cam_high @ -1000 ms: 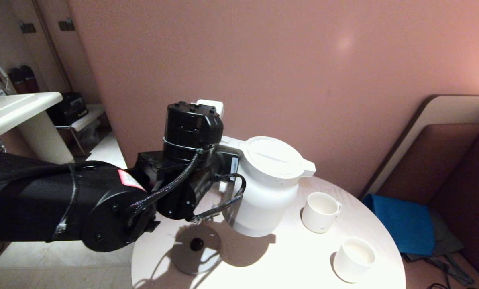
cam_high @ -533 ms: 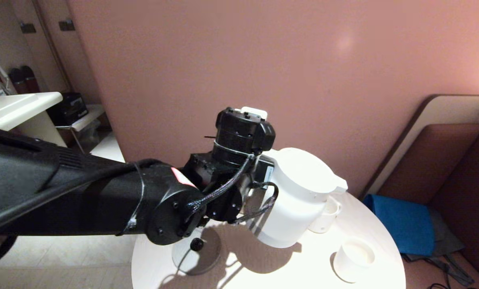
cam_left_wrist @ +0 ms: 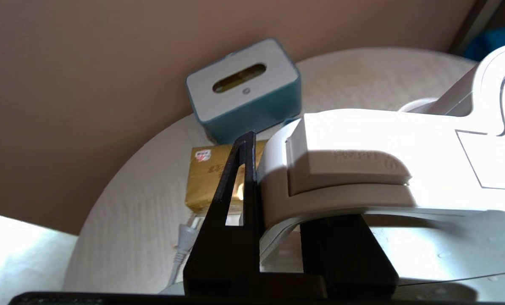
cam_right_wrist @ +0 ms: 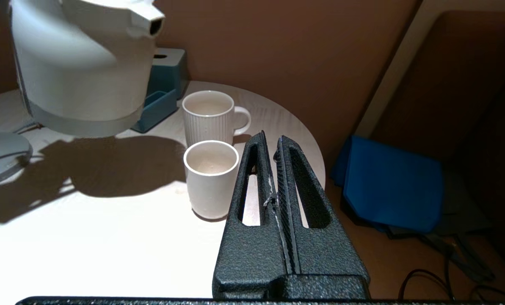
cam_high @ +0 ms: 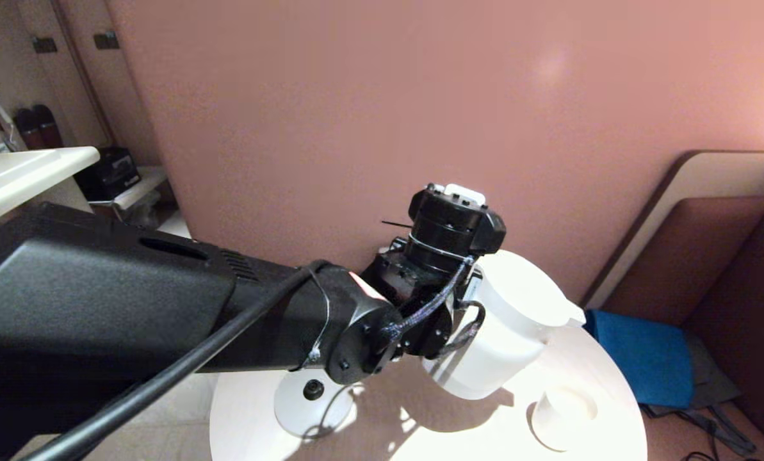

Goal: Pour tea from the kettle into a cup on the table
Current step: Pour water into the cup

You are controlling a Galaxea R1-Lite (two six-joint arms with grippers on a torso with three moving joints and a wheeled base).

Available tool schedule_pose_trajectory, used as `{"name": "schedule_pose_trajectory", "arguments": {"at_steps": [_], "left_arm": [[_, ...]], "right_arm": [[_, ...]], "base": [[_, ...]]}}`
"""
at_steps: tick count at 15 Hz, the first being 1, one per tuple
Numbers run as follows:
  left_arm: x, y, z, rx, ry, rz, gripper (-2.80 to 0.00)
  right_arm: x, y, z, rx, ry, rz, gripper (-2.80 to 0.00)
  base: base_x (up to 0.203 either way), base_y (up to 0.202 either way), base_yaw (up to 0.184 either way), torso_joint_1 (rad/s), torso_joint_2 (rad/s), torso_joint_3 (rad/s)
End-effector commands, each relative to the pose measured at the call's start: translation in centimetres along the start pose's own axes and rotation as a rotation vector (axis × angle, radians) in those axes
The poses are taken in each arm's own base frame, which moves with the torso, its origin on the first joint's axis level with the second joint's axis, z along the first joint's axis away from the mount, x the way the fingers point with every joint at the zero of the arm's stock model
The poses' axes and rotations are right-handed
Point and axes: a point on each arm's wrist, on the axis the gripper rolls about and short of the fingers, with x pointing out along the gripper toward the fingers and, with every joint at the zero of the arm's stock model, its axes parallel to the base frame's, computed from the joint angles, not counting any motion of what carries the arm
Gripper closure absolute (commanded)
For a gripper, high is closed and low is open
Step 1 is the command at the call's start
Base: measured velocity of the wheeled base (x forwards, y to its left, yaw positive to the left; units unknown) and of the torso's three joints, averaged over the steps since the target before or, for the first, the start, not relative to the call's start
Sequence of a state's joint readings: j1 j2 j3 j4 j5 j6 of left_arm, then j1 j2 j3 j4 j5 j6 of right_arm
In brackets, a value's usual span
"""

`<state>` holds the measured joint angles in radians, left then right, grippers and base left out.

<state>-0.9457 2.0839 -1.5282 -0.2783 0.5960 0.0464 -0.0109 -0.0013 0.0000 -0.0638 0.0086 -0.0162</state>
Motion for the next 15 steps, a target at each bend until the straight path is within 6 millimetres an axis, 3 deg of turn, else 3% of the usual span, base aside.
{"name": "schedule_pose_trajectory", "arguments": {"at_steps": [1,15], "left_arm": [[0.4,-0.8,-0.3,0.018,0.004,-0.006,0.0],[1.1,-3.8,-0.9,0.163,-0.005,-0.047,0.0]], "right_arm": [[0.0,0.0,0.0,-0.001,0.0,0.001,0.0],[0.0,0.0,0.0,-0.001,-0.001,0.001,0.0]], "base": [[0.0,0.0,0.0,0.0,0.0,0.0],[0.0,0.0,0.0,0.0,0.0,0.0]]}}
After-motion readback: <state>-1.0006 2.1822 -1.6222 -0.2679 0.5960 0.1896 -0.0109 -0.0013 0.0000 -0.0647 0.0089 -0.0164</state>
